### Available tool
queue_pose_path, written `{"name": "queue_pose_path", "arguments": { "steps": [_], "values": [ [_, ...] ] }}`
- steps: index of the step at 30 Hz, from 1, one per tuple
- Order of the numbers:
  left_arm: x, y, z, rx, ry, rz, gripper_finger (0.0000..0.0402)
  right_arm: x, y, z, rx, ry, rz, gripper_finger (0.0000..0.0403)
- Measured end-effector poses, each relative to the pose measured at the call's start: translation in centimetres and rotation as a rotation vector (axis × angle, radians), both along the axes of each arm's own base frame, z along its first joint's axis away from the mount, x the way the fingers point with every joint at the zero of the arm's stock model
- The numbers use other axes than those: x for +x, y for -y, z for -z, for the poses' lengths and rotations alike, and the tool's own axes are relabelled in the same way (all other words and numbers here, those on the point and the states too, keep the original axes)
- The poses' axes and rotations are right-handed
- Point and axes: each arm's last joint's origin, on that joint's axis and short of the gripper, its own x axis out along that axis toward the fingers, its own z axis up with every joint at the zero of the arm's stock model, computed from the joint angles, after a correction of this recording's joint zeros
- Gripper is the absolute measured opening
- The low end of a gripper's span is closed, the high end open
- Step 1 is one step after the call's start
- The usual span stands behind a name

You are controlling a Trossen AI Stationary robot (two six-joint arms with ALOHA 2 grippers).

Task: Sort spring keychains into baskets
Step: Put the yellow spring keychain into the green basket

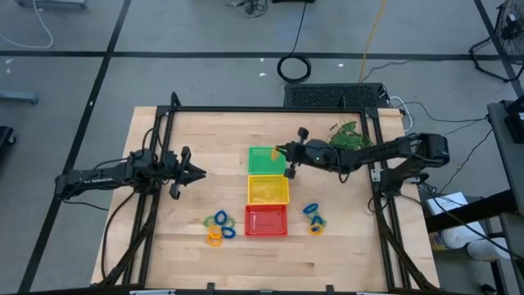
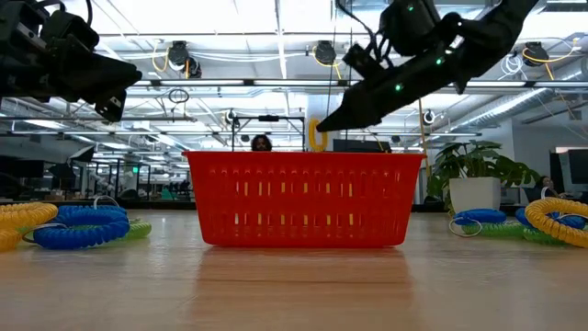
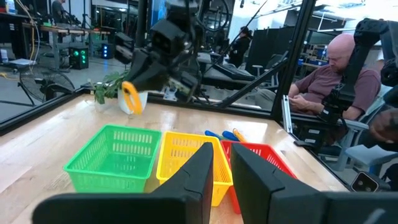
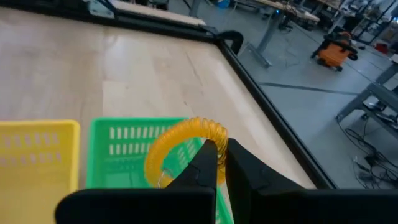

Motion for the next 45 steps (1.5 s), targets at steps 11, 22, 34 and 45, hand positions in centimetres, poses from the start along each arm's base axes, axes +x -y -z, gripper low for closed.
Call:
{"name": "queue_pose_path", "arguments": {
  "steps": [11, 22, 34, 45],
  "values": [
    [0.0, 0.0, 0.0, 0.0, 0.0, 0.0, 0.006, 0.06, 0.33, 0.28, 0.001, -0.006, 0.01, 0.0004],
    [0.0, 0.0, -0.01, 0.0, 0.0, 0.0, 0.006, 0.02, 0.32, 0.41, 0.004, -0.02, 0.01, 0.0004],
    [0.0, 0.0, 0.0, 0.0, 0.0, 0.0, 0.006, 0.01, 0.31, 0.42, 0.004, -0.02, 0.01, 0.0006],
    [0.0, 0.0, 0.0, 0.0, 0.0, 0.0, 0.006, 0.02, 0.27, 0.43, 0.036, -0.005, 0.02, 0.0097]
  ]
}}
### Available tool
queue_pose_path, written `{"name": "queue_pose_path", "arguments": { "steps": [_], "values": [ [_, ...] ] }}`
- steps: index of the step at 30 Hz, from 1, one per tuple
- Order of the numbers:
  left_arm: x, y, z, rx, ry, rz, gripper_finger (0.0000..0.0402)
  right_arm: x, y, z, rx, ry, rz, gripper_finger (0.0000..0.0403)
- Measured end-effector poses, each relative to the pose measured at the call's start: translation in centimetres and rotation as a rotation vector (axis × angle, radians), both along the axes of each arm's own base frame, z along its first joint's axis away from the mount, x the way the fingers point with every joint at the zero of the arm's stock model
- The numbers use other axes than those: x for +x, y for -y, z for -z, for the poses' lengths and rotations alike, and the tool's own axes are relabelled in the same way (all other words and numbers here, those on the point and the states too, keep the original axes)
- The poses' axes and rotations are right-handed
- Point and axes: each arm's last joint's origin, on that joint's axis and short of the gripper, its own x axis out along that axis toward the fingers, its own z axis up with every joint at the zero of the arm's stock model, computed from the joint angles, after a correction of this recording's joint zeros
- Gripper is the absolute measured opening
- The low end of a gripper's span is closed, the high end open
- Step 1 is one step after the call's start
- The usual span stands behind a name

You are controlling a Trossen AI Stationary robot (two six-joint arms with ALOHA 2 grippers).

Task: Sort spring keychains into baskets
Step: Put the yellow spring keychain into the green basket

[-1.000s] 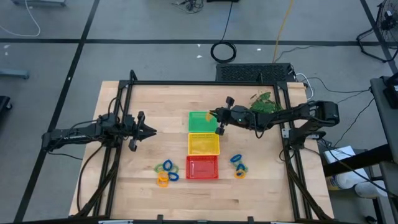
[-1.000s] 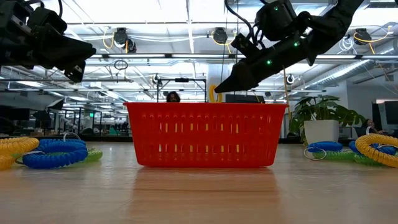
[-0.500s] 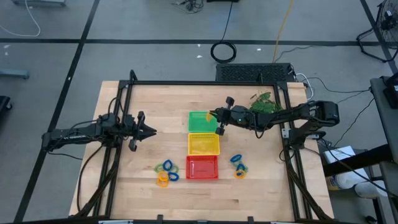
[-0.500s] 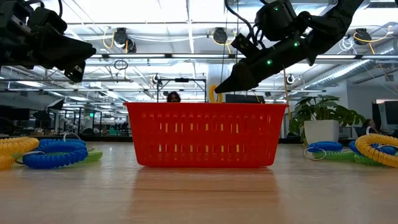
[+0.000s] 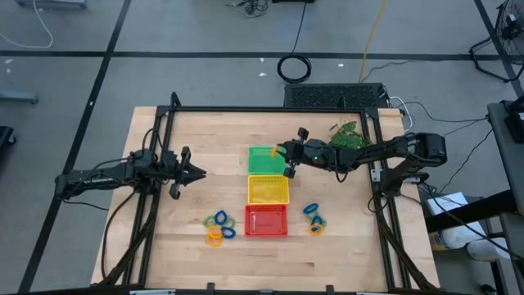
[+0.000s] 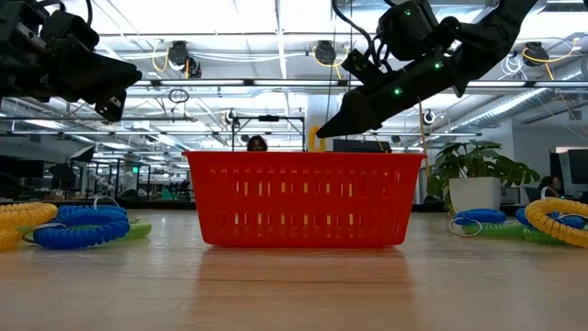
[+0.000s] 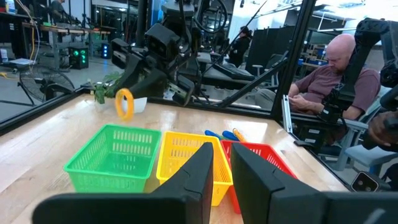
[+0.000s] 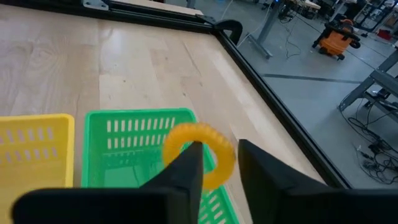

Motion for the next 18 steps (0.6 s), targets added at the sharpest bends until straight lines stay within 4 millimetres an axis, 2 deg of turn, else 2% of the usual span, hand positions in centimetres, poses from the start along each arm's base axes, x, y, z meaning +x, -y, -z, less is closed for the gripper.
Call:
{"name": "queue_pose_path", "arguments": {
  "steps": [6, 13, 18],
  "values": [
    [0.0, 0.0, 0.0, 0.0, 0.0, 0.0, 0.006, 0.0, 0.0, 0.0, 0.029, 0.014, 0.011, 0.0133],
    [0.0, 0.0, 0.0, 0.0, 0.0, 0.0, 0.0061, 0.0, -0.3, 0.0, 0.039, 0.018, 0.007, 0.0143],
    [0.0, 0.0, 0.0, 0.0, 0.0, 0.0, 0.006, -0.1, -2.4, -0.6, 0.041, 0.012, -0.064, 0.0143]
  ]
}}
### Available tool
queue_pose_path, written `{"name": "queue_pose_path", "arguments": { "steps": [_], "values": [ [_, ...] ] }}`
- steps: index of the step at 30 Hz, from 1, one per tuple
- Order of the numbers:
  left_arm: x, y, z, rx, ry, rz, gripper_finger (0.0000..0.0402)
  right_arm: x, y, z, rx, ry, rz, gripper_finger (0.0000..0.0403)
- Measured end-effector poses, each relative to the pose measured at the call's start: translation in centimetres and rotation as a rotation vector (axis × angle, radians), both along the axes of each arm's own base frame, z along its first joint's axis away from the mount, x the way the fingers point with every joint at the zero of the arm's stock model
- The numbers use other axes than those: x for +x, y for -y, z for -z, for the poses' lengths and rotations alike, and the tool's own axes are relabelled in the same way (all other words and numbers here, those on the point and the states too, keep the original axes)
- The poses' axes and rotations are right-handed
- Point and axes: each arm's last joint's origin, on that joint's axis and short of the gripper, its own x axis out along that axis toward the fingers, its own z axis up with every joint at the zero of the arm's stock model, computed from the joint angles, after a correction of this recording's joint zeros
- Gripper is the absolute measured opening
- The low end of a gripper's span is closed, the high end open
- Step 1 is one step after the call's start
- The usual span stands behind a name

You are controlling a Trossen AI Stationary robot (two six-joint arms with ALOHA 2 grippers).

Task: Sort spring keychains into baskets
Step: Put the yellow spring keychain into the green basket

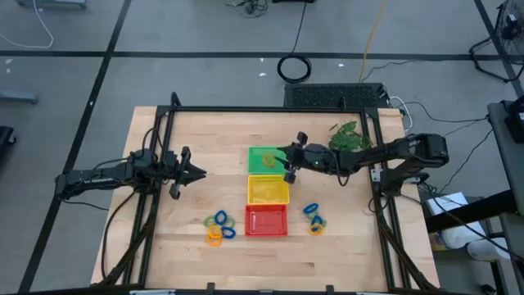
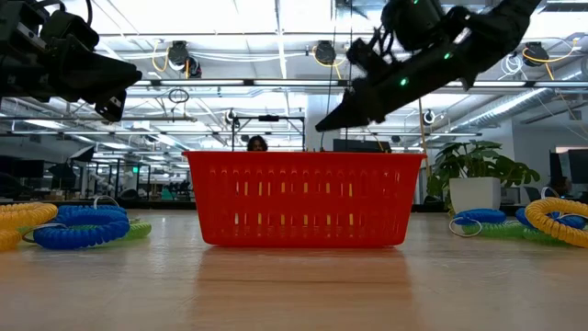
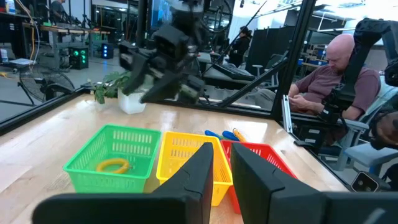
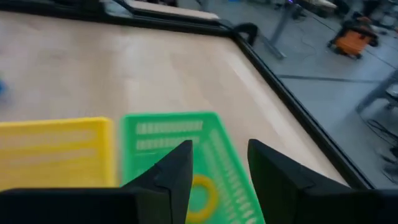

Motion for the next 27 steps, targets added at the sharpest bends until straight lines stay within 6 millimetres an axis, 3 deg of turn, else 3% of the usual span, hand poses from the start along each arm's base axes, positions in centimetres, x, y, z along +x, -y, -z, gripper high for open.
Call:
{"name": "queue_pose_path", "arguments": {
  "steps": [8, 14, 20, 27],
  "values": [
    [0.0, 0.0, 0.0, 0.0, 0.0, 0.0, 0.006, -3.1, -7.6, -2.5, 0.088, -0.194, -0.296, 0.0156],
    [0.0, 0.0, 0.0, -0.001, -0.003, 0.0, 0.0061, -6.0, -13.0, -3.6, 0.238, -0.458, -0.355, 0.0175],
    [0.0, 0.0, 0.0, 0.0, 0.0, 0.0, 0.0061, -8.6, -15.0, -2.3, 0.411, -0.685, -0.322, 0.0169],
    [0.0, 0.0, 0.0, 0.0, 0.0, 0.0, 0.006, -9.8, -15.6, -0.2, 0.518, -0.73, -0.298, 0.0165]
  ]
}}
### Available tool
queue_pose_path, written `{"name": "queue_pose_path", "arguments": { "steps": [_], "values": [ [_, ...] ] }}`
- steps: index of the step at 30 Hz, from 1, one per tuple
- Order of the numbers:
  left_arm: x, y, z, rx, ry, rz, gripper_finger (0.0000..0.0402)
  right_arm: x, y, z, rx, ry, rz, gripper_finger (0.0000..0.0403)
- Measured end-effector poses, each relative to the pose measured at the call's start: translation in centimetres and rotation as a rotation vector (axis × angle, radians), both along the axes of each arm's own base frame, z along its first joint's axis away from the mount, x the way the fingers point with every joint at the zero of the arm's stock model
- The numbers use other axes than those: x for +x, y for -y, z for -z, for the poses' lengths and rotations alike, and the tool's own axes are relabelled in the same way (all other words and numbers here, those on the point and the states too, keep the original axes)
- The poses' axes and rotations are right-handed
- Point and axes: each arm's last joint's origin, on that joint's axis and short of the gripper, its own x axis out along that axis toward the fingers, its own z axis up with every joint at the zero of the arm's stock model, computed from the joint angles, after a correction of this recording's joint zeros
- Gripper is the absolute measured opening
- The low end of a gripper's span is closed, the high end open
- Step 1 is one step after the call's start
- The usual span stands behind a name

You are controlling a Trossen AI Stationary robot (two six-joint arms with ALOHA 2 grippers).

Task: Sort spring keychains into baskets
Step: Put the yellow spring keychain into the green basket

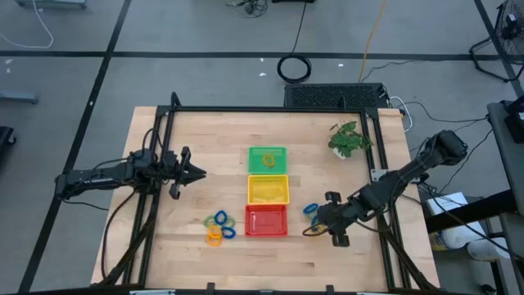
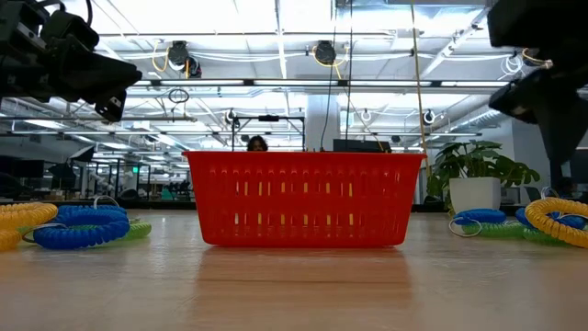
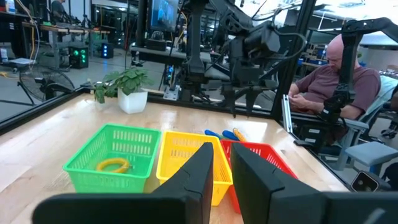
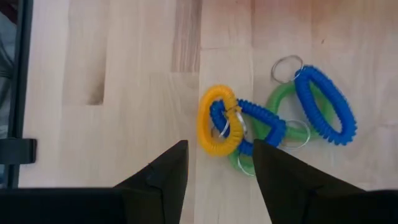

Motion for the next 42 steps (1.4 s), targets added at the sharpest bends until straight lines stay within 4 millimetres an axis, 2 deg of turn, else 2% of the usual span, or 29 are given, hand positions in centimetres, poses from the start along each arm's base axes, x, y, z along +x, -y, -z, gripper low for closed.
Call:
{"name": "queue_pose_path", "arguments": {
  "steps": [7, 19, 29, 35, 42],
  "values": [
    [0.0, 0.0, 0.0, 0.0, 0.0, 0.0, 0.006, 0.0, 0.5, 1.9, 0.027, 0.066, -0.001, 0.0166],
    [0.0, 0.0, 0.0, 0.0, 0.0, 0.0, 0.0061, -0.2, 1.6, 3.9, 0.013, 0.13, -0.034, 0.0163],
    [0.0, 0.0, 0.0, 0.0, 0.0, 0.0, 0.0061, -0.4, 1.6, 4.5, 0.048, 0.159, -0.053, 0.0151],
    [0.0, 0.0, 0.0, 0.0, 0.0, 0.0, 0.006, -0.4, 1.6, 4.5, 0.026, 0.17, -0.092, 0.0127],
    [0.0, 0.0, 0.0, 0.0, 0.0, 0.0, 0.006, -0.4, 1.6, 4.5, -0.009, 0.186, -0.15, 0.0073]
  ]
}}
